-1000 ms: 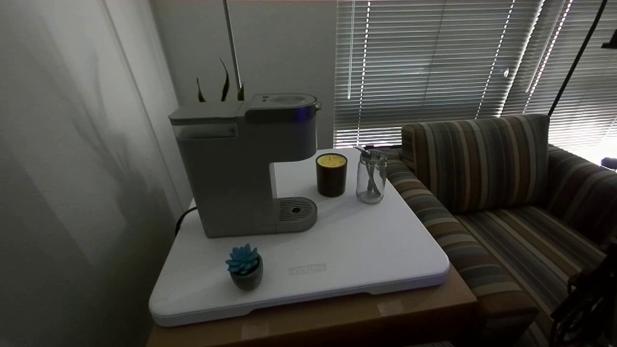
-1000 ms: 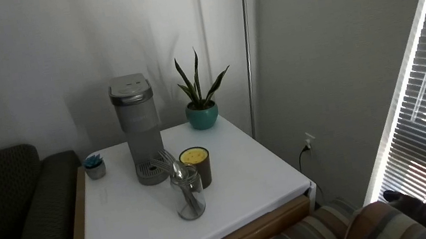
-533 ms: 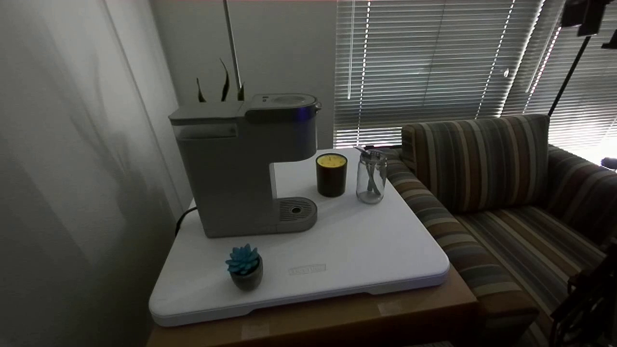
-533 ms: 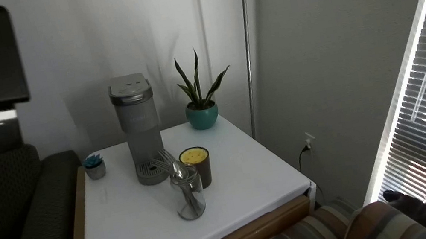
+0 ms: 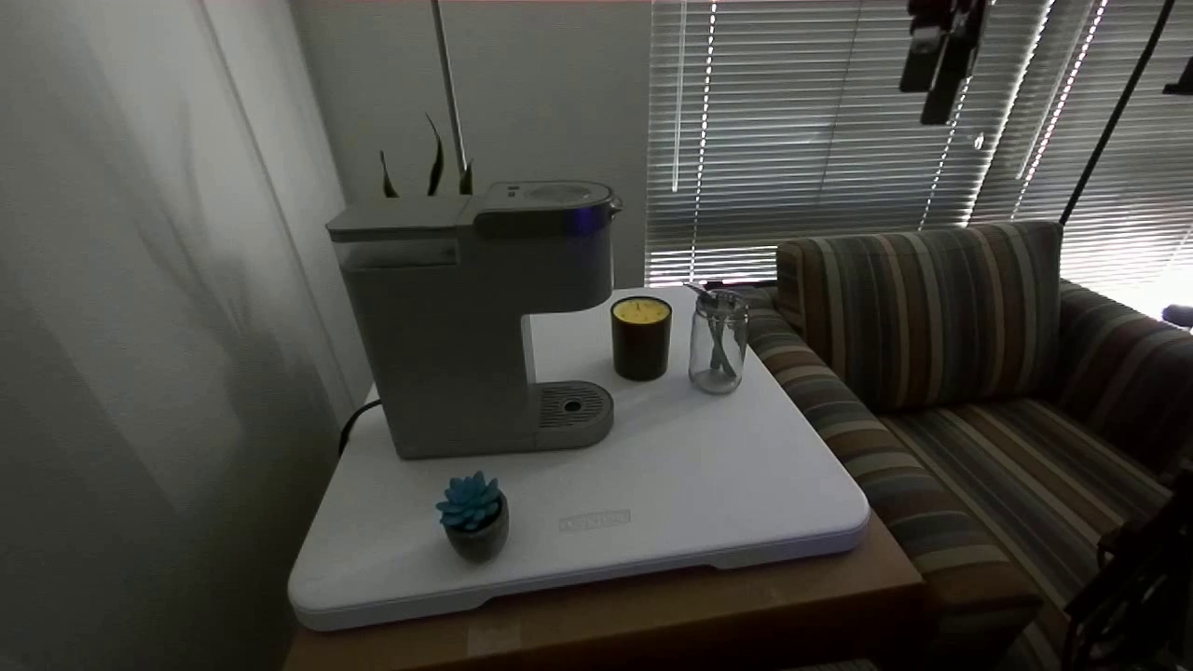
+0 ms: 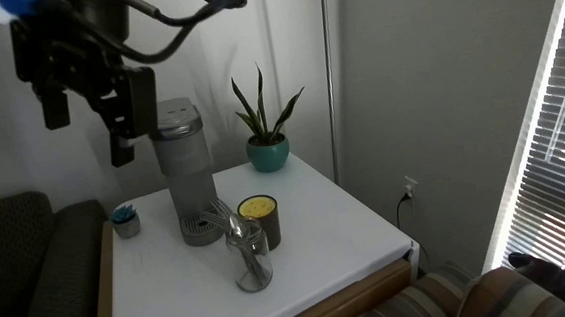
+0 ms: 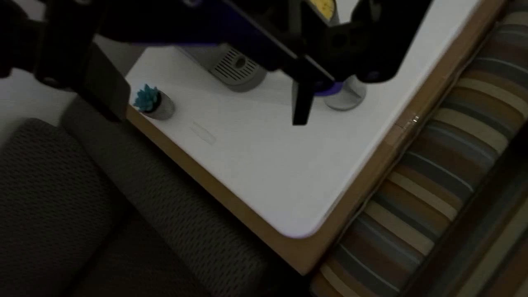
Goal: Open the chamber of the coffeemaker
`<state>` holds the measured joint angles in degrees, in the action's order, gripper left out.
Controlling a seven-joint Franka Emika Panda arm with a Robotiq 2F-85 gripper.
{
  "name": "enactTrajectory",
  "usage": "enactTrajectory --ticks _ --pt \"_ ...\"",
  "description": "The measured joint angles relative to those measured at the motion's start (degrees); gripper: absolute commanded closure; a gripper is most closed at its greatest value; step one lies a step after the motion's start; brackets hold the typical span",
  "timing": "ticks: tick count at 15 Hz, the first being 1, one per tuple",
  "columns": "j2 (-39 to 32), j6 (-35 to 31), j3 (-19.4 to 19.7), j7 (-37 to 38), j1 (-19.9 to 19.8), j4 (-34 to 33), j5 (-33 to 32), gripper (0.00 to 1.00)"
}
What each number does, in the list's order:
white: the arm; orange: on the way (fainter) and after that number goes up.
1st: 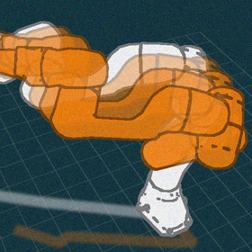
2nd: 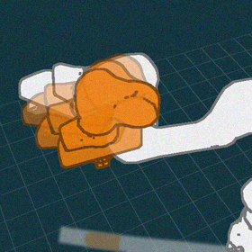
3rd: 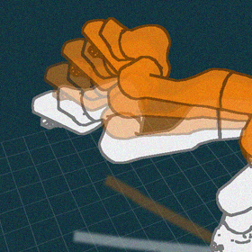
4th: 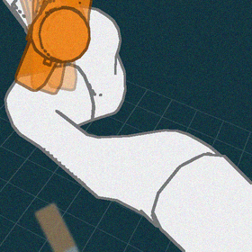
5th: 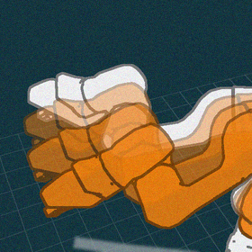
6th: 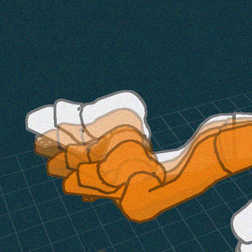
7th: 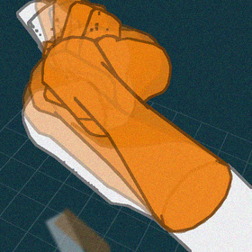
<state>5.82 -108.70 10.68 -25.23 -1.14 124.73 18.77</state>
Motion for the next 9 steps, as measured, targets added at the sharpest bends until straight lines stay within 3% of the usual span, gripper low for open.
enactTrajectory --ticks 4,9 --pt "-6.3 -0.6 -1.2 -8.5 0.1 -4.4 10.0 0.0" --pt "-11.6 -0.6 -3.0 -9.8 0.0 -8.9 11.6 0.0"
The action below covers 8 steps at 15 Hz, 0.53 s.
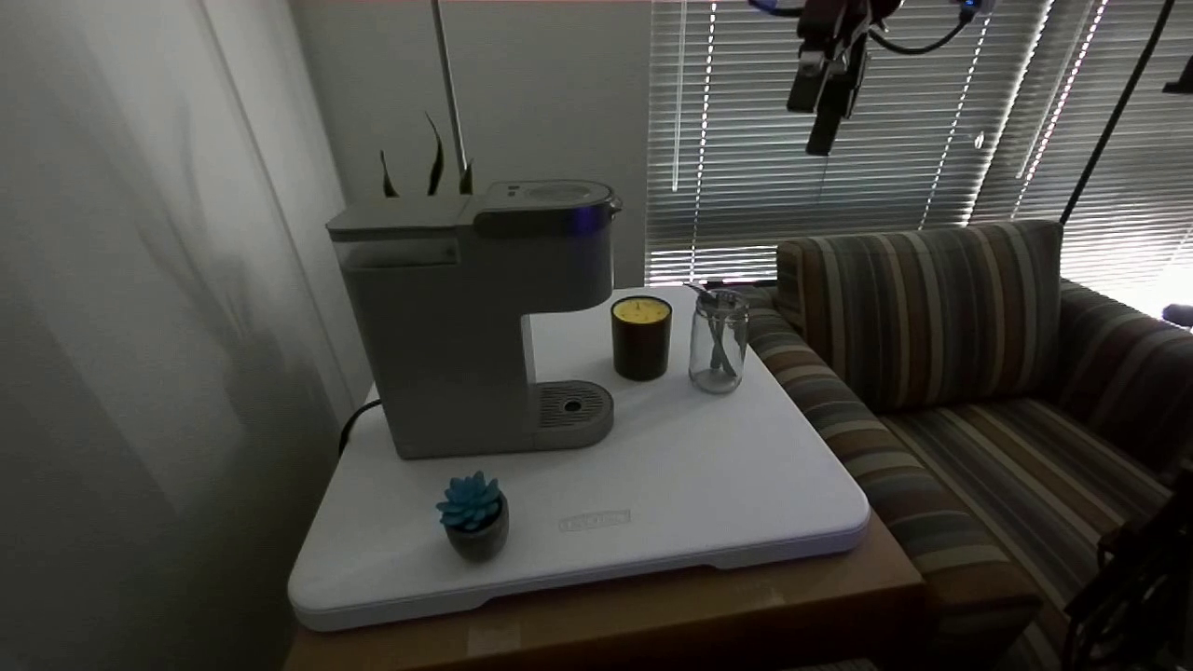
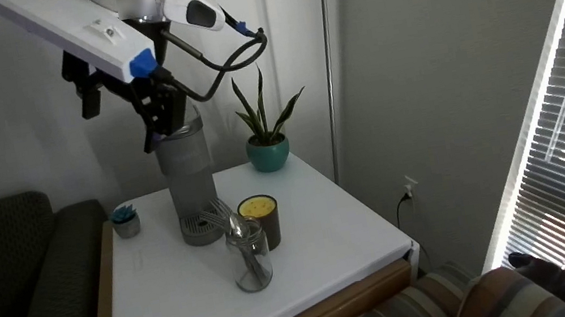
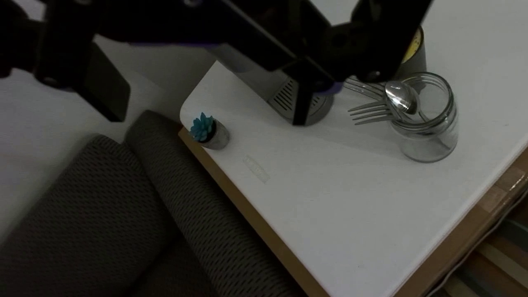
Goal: Open the chamber of the coffeemaker
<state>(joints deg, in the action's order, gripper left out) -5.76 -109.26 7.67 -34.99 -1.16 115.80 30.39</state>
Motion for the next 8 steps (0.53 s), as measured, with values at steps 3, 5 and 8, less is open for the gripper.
enactTrajectory --ticks 3,5,8 --pt "0.0 -0.9 -0.5 4.0 -0.3 -0.1 -0.5 0.0" --pt "-0.1 -3.3 -0.9 10.8 -0.4 -0.1 -0.5 0.0" --pt "-1.2 -6.1 -2.2 21.6 -0.3 -0.1 0.0 0.0"
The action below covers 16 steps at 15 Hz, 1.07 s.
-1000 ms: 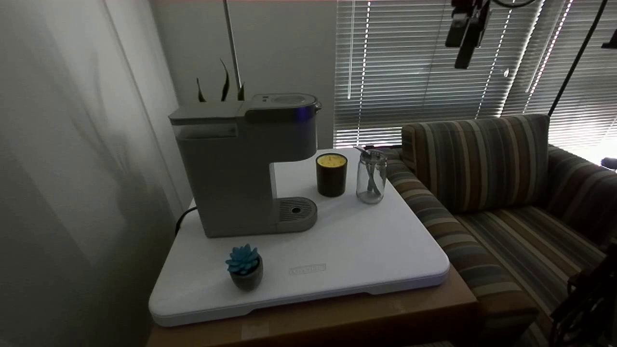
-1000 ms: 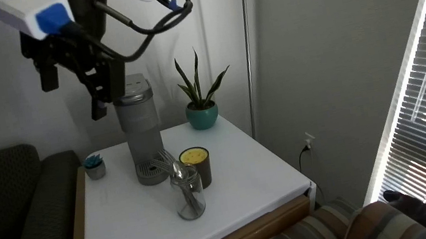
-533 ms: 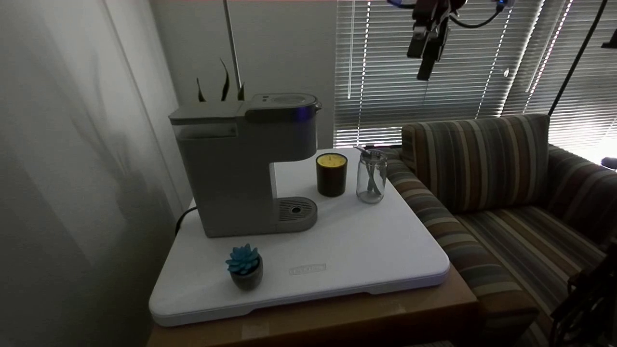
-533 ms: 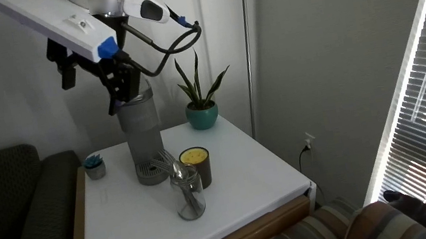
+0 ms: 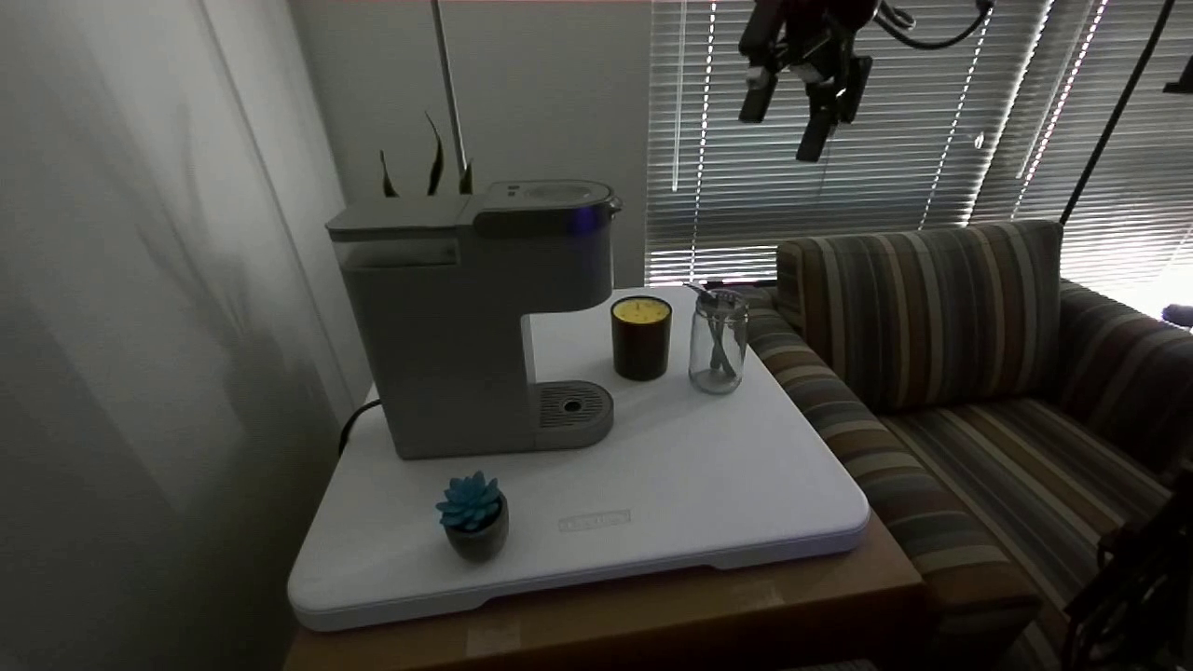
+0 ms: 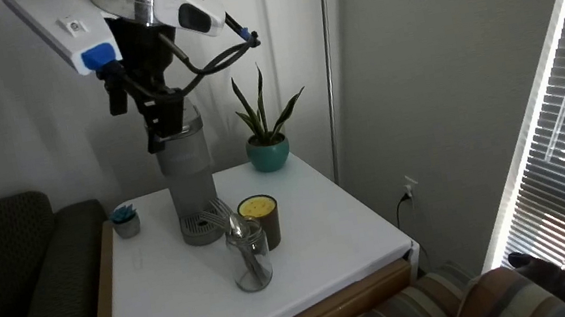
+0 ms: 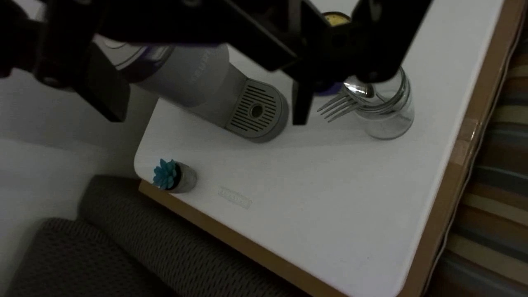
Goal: Open the chamber of the coffeemaker
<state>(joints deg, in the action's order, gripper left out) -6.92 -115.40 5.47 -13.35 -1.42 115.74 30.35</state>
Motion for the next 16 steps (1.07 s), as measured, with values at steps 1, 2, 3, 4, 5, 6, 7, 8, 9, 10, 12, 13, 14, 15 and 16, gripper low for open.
enactTrajectory --ticks 1,2,3,4,5,6,7,8,9,10,12,13,14,15,16 --pt "-0.7 -0.8 -0.7 3.3 0.0 0.0 0.8 0.0" --pt "-1.5 -1.5 -1.4 6.2 0.1 0.0 1.7 0.0" --pt "-2.4 -2.2 -2.2 8.4 0.1 -0.1 2.5 0.0" --pt "-3.4 -3.5 -2.9 10.3 0.3 -0.3 3.3 0.0" --pt "-4.4 -5.3 -3.5 12.0 0.5 -0.4 3.9 0.0" --pt "-5.4 -7.5 -4.0 13.4 0.6 -0.6 4.0 0.0" --pt "-6.3 -9.5 -4.3 14.6 0.7 -0.7 4.0 0.0" --pt "-7.1 -11.2 -4.5 15.6 0.8 -0.9 4.0 0.0" --pt "-7.8 -12.5 -4.7 16.3 0.8 -1.1 4.1 0.12" --pt "-8.5 -13.6 -4.9 16.4 0.8 -1.3 4.3 0.27" --pt "-9.5 -15.2 -5.3 16.0 0.7 -1.7 5.7 0.41" --pt "-9.9 -15.8 -5.5 15.5 0.7 -1.9 6.6 0.47" --pt "-10.3 -16.2 -5.7 14.9 0.7 -2.1 7.5 0.55" --pt "-10.6 -16.5 -5.9 14.2 0.7 -2.3 8.2 0.62" --pt "-10.9 -16.8 -6.1 13.4 0.6 -2.4 8.8 0.7"
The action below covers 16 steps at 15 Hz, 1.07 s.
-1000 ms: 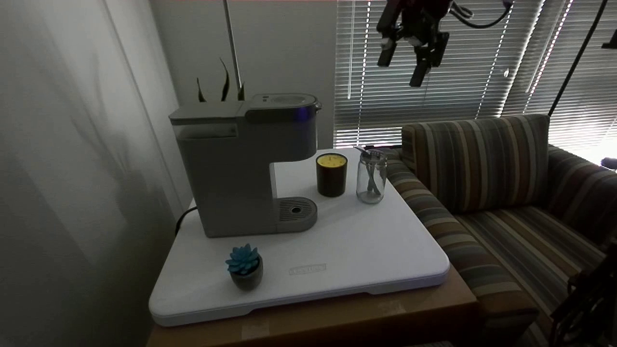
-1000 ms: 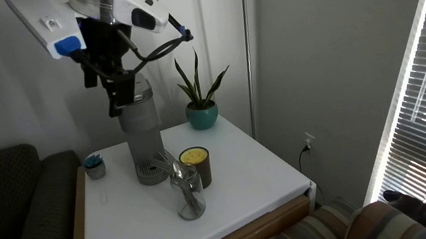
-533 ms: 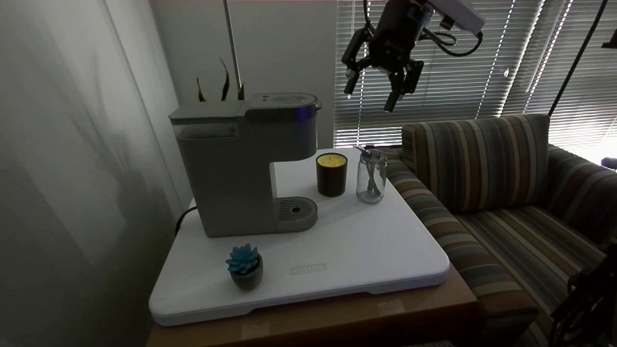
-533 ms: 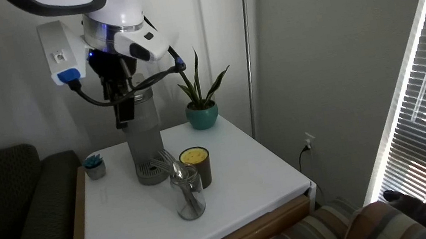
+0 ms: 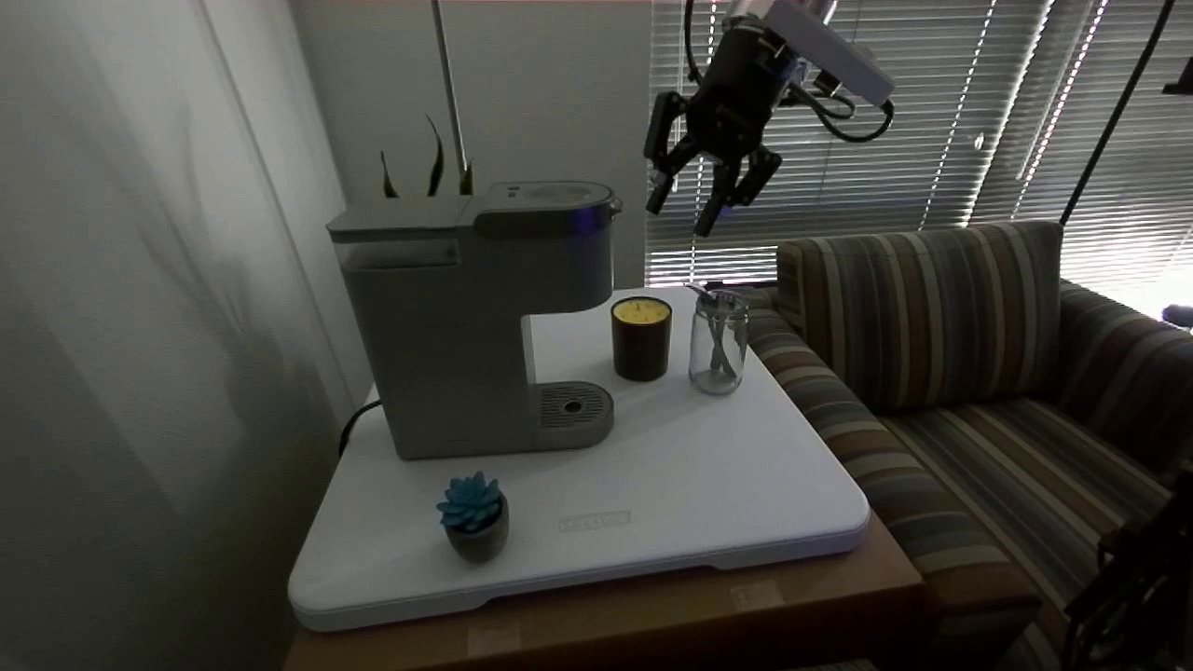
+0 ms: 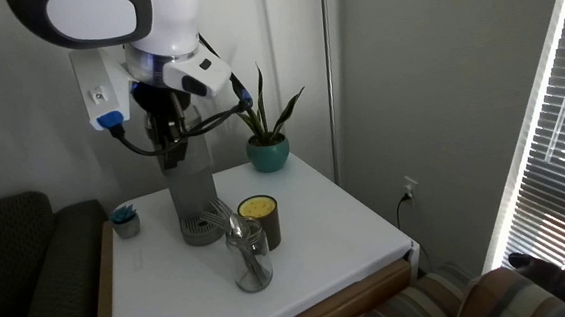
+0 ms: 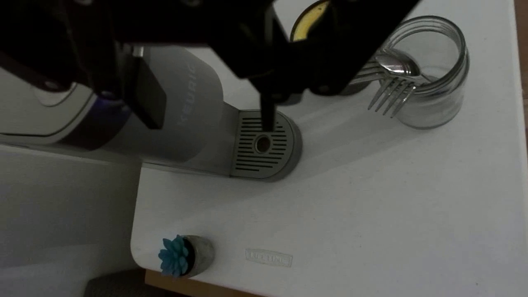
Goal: Open the chamber of the coffeemaker
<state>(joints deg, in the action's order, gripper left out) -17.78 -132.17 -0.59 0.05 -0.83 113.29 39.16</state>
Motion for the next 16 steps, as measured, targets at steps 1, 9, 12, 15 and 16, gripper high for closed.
enactTrajectory --ticks 1,9,12,15,16 --pt "-0.2 -0.3 -0.1 -0.7 0.0 -0.2 0.4 0.76" --pt "-2.2 -3.6 -0.5 -4.6 -0.6 -1.1 5.1 1.0" --pt "-4.1 -3.8 -0.7 -7.2 -1.1 -2.1 8.9 1.0" --pt "-6.1 -3.8 -0.8 -9.2 -1.3 -3.4 11.5 1.0" --pt "-6.7 -3.8 -0.8 -9.6 -1.4 -3.9 12.0 1.0"
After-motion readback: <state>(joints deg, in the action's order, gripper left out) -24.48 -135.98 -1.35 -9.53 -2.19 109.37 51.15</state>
